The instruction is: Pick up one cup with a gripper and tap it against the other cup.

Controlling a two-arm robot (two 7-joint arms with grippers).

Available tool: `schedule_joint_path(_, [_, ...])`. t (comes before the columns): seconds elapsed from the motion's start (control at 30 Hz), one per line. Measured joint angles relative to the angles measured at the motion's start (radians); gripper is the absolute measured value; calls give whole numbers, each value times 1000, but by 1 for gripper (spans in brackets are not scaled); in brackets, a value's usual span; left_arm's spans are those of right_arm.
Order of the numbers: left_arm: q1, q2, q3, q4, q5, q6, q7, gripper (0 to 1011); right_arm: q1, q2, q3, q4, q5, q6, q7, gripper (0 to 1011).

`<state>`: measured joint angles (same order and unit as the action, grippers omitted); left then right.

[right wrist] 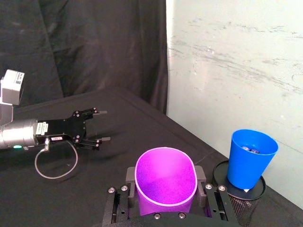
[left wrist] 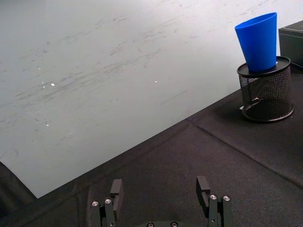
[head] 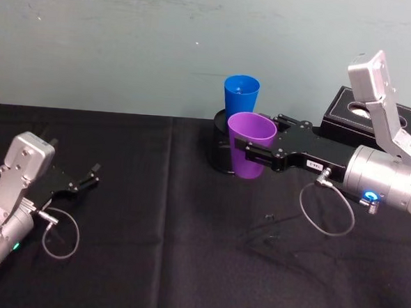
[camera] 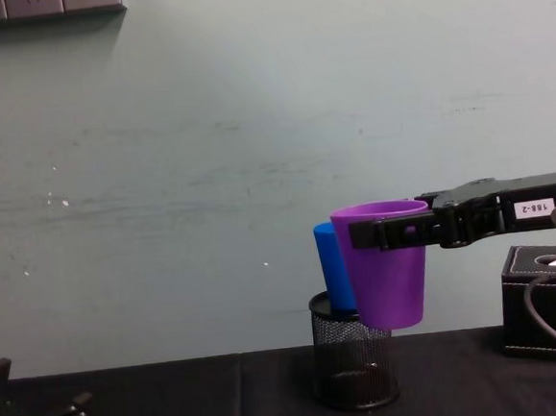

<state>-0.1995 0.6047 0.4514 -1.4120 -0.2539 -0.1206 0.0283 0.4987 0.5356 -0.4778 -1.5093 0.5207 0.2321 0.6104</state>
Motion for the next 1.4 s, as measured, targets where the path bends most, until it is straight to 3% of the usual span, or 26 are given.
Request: schedule_joint_path(1.4, [0, 0, 0, 0, 0, 0, 0, 1011, -2, -1, 2, 0, -1, -1, 2, 718])
